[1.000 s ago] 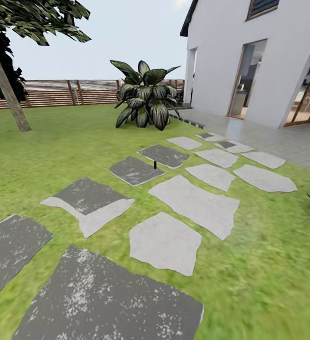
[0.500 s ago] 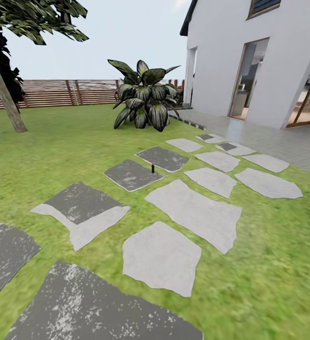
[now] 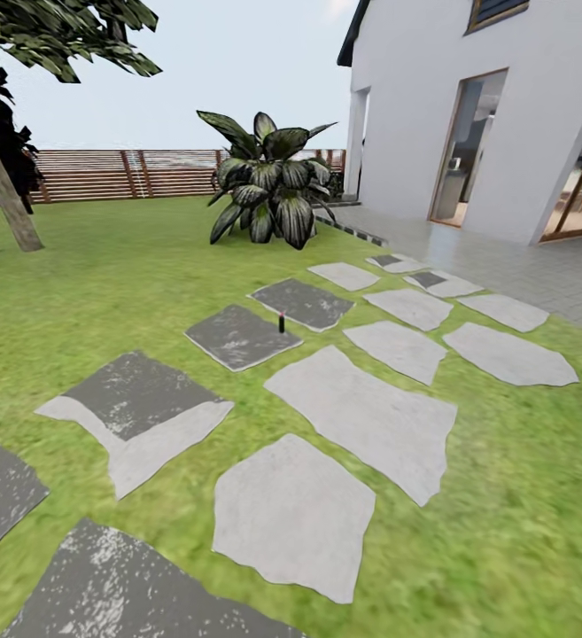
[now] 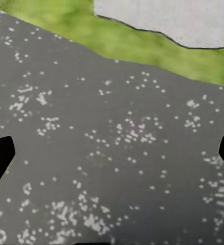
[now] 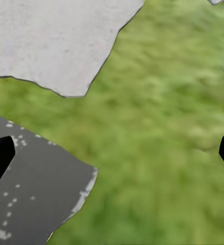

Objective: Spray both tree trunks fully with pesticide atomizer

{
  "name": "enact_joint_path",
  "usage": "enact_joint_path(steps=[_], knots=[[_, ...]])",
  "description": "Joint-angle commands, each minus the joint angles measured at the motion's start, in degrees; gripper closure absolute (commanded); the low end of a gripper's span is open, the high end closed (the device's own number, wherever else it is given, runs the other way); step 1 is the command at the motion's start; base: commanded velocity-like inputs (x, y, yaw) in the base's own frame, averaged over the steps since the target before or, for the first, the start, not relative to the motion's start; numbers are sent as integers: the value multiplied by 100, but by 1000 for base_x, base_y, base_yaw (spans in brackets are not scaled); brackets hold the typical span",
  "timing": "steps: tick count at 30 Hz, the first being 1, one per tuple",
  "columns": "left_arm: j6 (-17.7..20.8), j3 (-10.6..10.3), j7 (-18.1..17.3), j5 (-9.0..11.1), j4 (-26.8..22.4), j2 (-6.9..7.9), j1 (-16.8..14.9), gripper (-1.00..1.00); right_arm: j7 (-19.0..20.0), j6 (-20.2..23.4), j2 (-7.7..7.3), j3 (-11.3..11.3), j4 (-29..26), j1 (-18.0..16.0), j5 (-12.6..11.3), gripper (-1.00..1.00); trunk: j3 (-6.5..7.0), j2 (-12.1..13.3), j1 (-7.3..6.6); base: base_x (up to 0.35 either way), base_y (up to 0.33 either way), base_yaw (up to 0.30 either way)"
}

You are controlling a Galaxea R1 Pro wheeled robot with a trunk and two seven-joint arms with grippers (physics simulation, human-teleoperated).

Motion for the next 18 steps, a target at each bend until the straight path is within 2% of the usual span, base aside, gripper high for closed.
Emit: enact_joint_path(steps=[1,18], knots=[[0,0,0,0,0,1,0,-100,0,0,0,0,0,0,0,-100,0,0,0,311,-125,0],[0,0,0,0,0,1,0,-100,-3,0,0,0,0,0,0,-100,0,0,0,309,-127,0]])
